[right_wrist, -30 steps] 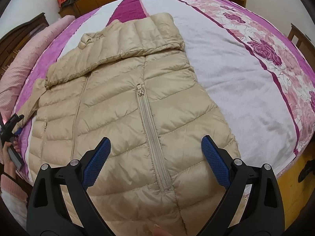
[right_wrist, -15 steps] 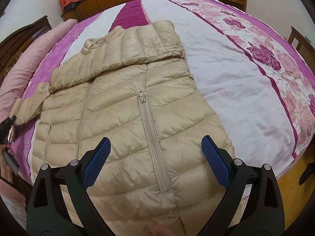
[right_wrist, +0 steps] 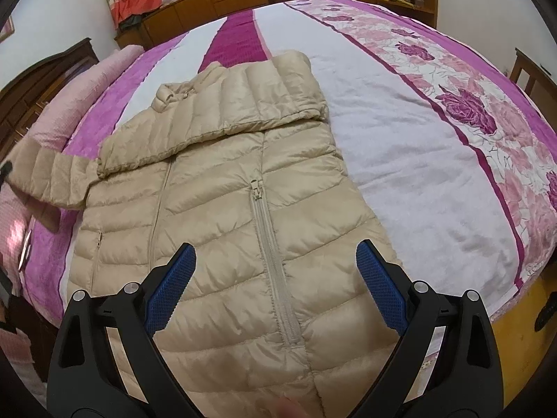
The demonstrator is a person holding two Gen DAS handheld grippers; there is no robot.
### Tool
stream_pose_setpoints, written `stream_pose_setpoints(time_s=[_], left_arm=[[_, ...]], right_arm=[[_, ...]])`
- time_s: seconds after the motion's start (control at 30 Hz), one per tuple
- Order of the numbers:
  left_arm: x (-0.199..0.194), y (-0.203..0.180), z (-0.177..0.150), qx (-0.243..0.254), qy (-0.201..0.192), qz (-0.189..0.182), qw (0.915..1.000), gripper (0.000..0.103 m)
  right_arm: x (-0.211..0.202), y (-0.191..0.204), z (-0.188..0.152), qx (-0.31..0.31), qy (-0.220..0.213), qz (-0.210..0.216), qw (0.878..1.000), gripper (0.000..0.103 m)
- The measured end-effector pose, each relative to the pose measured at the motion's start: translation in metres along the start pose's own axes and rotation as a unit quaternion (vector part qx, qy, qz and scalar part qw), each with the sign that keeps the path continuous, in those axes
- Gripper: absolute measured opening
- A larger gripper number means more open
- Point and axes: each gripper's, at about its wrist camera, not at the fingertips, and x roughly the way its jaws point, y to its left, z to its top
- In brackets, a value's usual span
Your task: Fold large clothes
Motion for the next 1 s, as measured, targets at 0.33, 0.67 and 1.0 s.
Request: stream_pose_setpoints(time_s=[0.33,0.67,1.0], left_arm=[[0.041,-0.097,-0.017,0.052,0.035,-0.076,0.9952,0.007],[0.124,-0.148,-0.084,0.063,0.157,-0.116,0.9788,0.007],[0.165,-0.162,-0.134,0.085,0.239,-0.087,0.9634,0.05]], right_arm=[[-0.006,-0.017,0.002,0.019,-0.011,-0.006,1.0,0.093],[0.0,-0.025,0.005,0.033,-0.005,-0.006,0.999,0.093],[0.007,-0.043,0.004,0.054,0.001,-0.007,0.999,0.093]])
